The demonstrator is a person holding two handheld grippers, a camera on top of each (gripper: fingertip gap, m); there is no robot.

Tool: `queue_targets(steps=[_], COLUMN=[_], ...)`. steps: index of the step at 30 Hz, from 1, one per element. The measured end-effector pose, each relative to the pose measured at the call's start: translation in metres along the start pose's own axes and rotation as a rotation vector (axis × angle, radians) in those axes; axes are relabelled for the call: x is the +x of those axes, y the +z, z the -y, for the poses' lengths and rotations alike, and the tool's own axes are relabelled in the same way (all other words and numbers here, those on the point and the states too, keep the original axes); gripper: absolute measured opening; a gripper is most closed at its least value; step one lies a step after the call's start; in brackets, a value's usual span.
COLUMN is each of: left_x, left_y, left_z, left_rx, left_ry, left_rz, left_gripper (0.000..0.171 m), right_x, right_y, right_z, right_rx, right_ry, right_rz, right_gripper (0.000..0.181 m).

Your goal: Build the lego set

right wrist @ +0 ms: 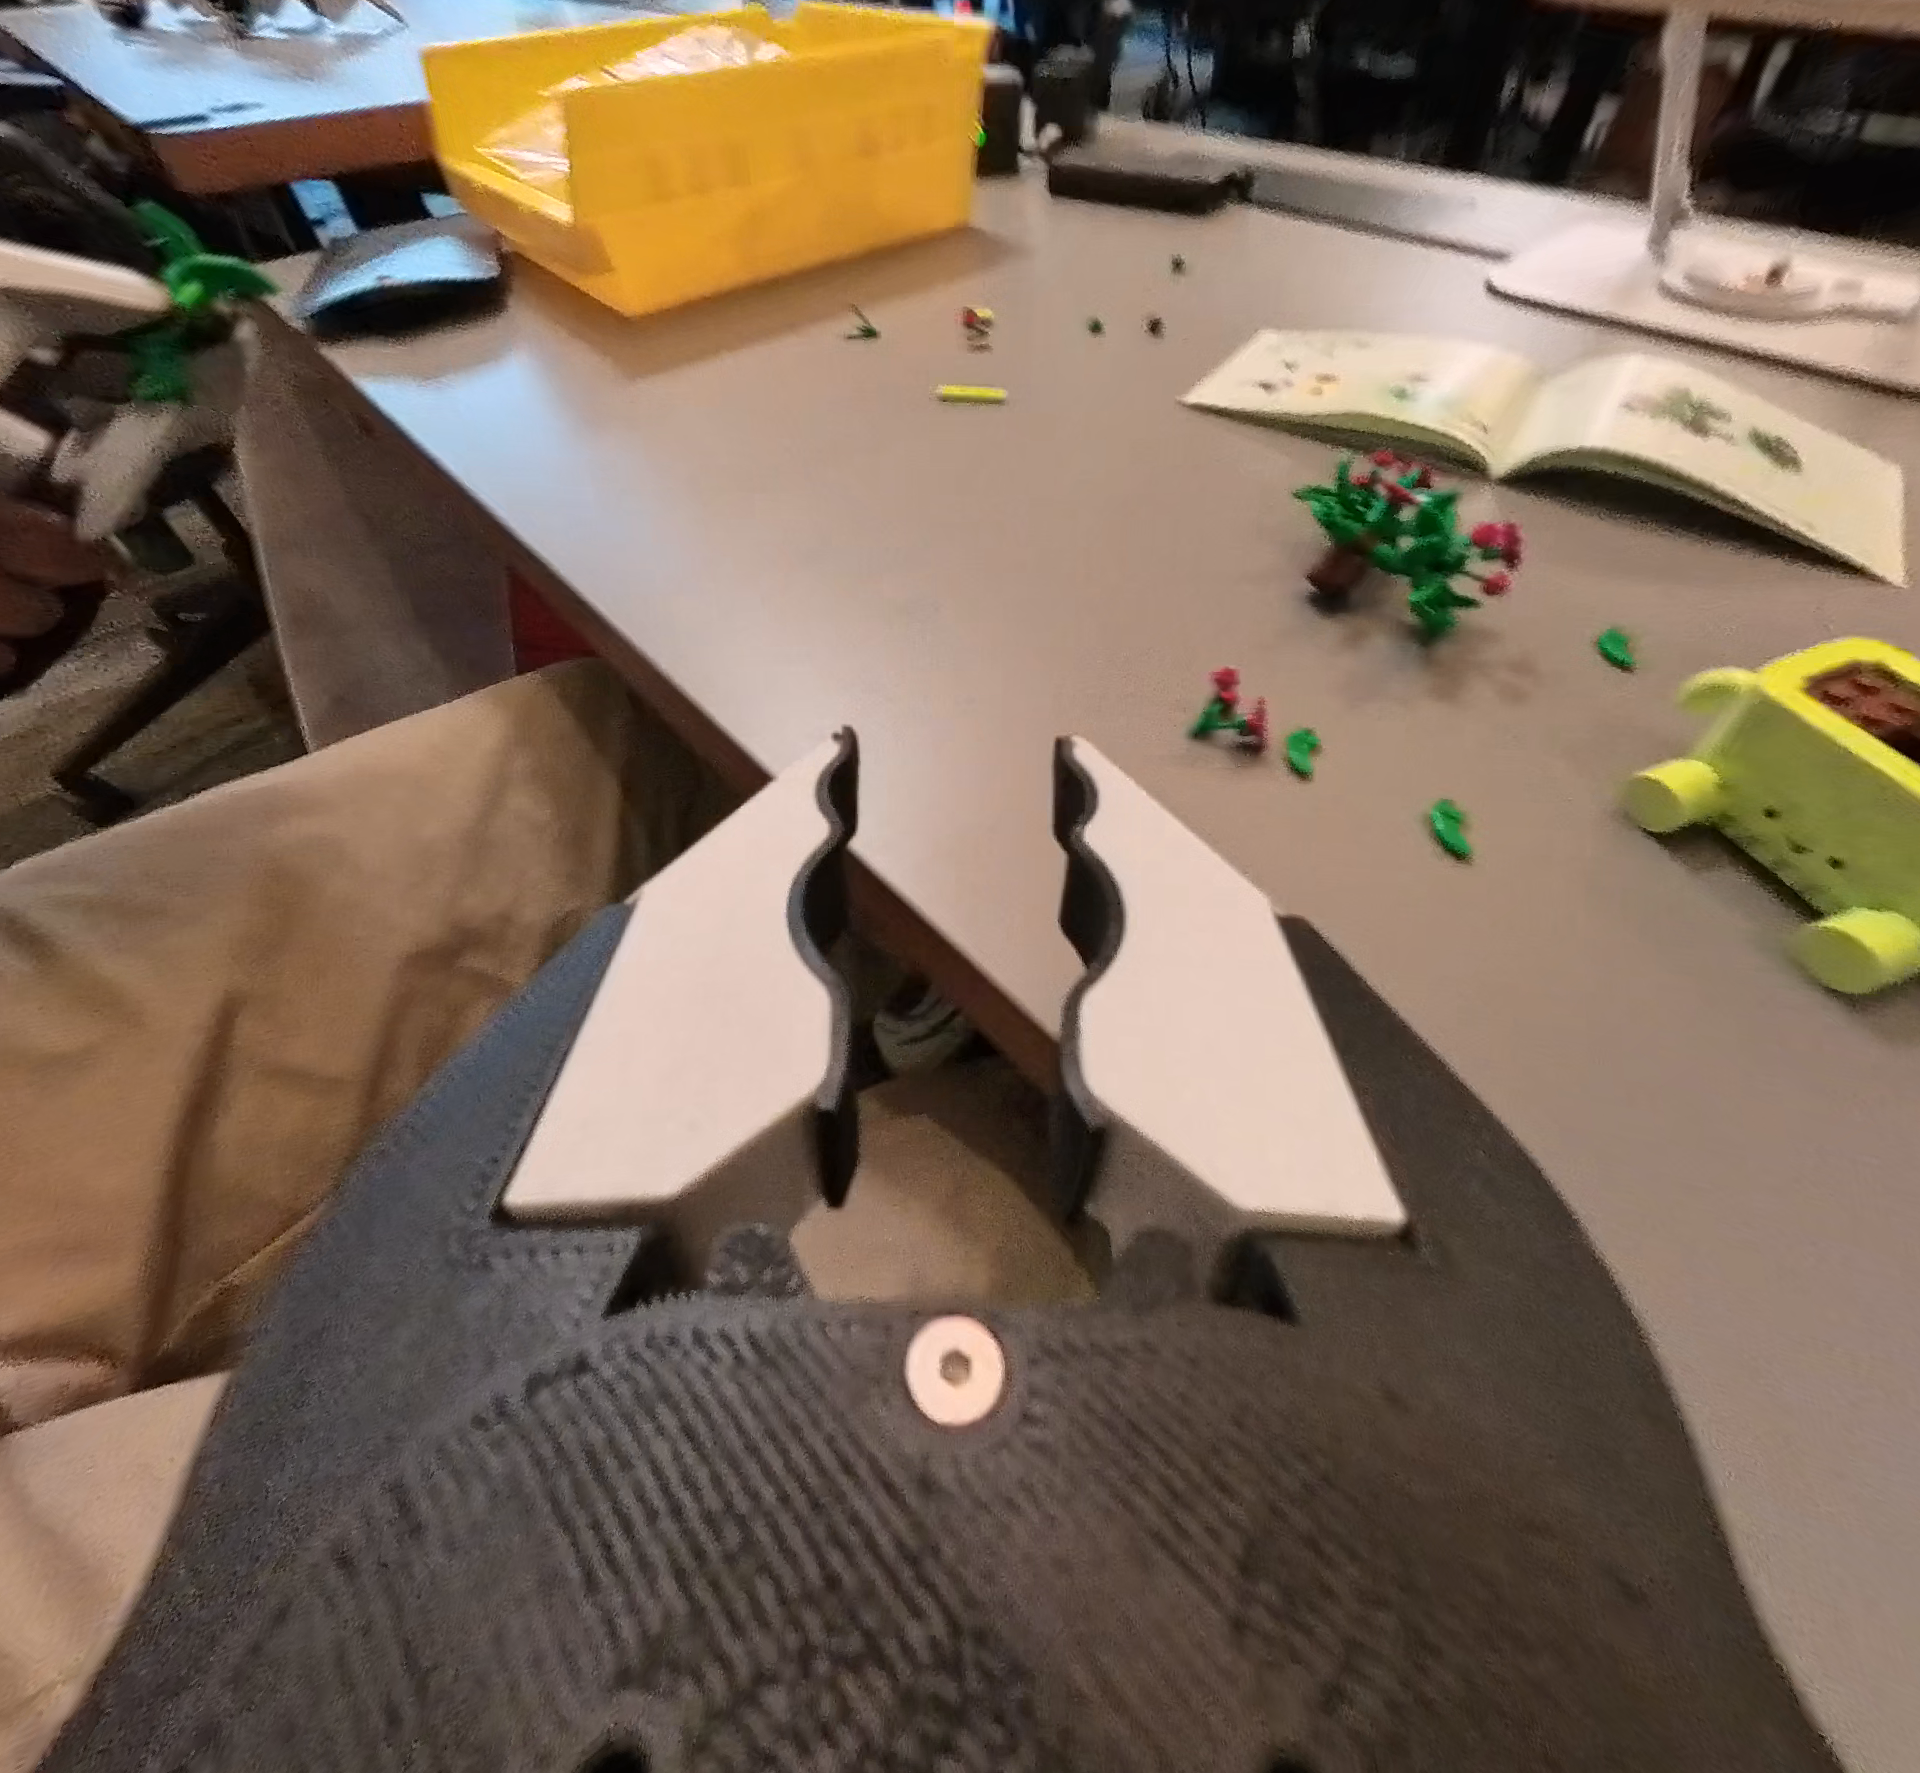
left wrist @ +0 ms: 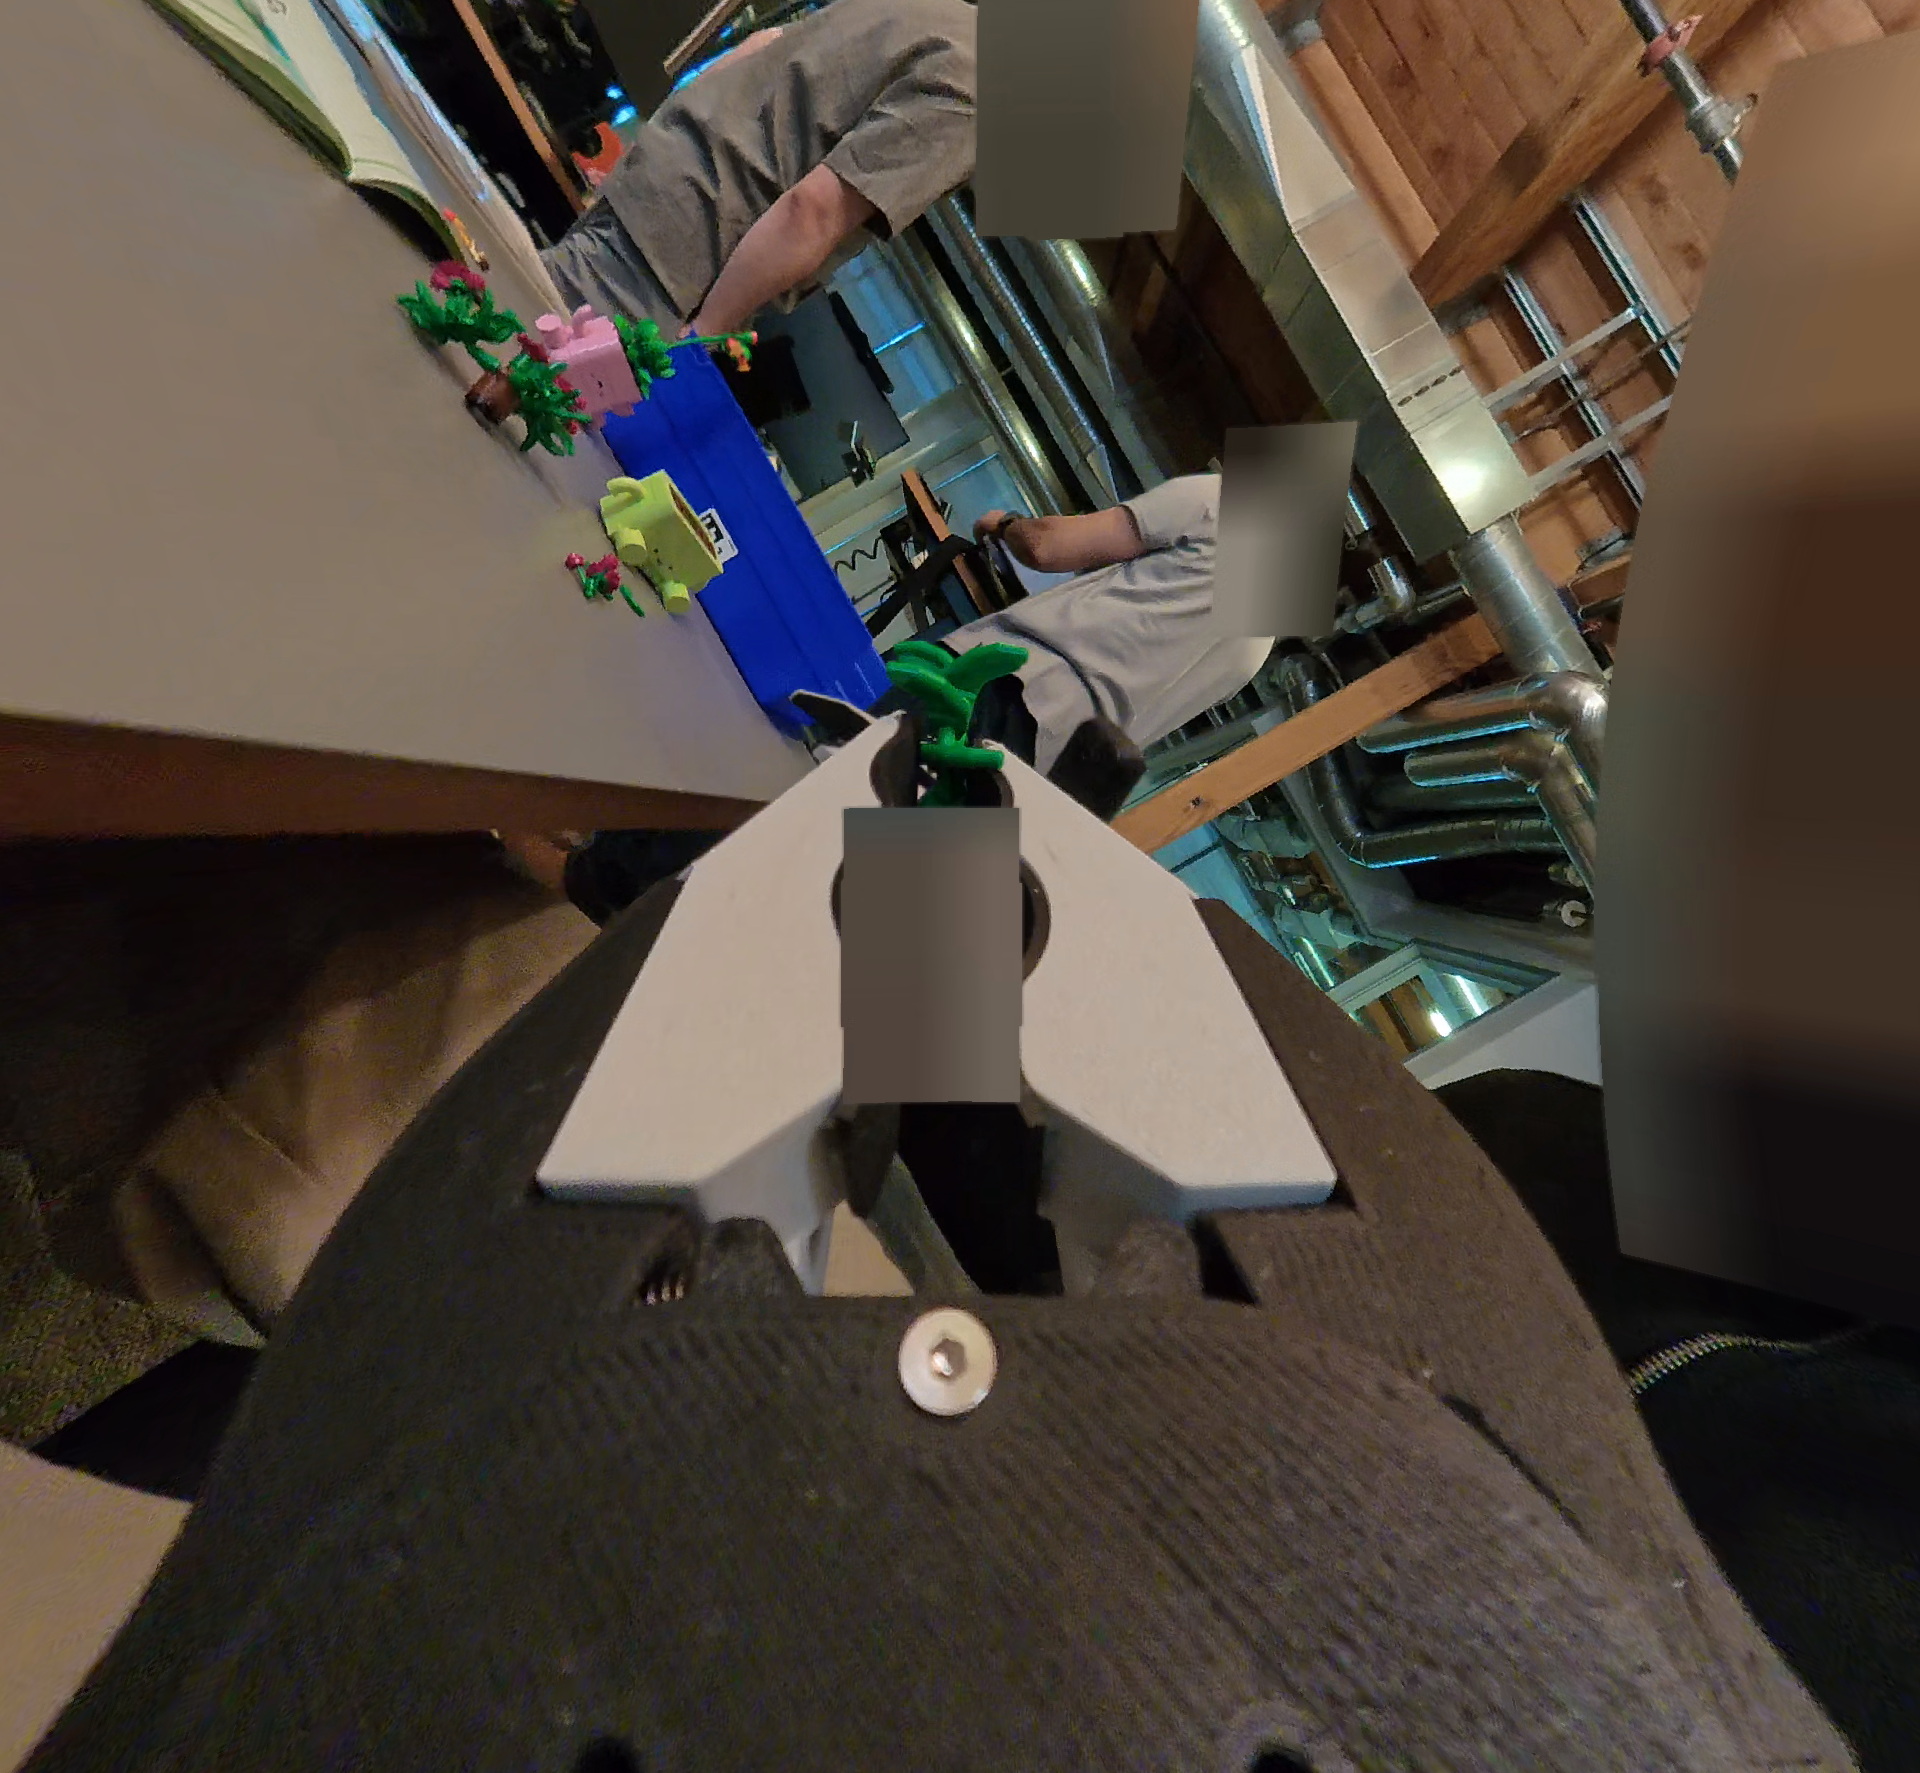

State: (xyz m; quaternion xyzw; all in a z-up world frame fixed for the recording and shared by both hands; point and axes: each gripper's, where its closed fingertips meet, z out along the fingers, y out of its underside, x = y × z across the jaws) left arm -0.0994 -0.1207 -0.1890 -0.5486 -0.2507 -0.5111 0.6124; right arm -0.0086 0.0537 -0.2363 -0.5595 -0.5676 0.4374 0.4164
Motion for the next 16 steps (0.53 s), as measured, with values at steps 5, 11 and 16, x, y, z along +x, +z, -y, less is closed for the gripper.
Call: queue_targets(steps=[5,11,16], left_x=[0.002,0.01,0.032], left_y=[-0.017,-0.048,-0.092], left_z=[-0.024,-0.055,-0.05], left_rx=[-0.019,-0.057,0.059], left_ry=[-0.044,-0.084,-0.113], left_rz=[-0.008,0.001,-0.032], left_gripper=[0.006,0.005,0.006], right_x=[-0.066,-0.135,-0.143], right_y=[0.001,0.022,0.089], right_z=[-0.048,-0.122,-0.169], right_rx=[-0.009,-0.196,-0.287], right_ry=[-0.147,-0.24,-0.541], right_rz=[0.045,0.151,0.193], right_gripper=[0.035,0.047,0.046])
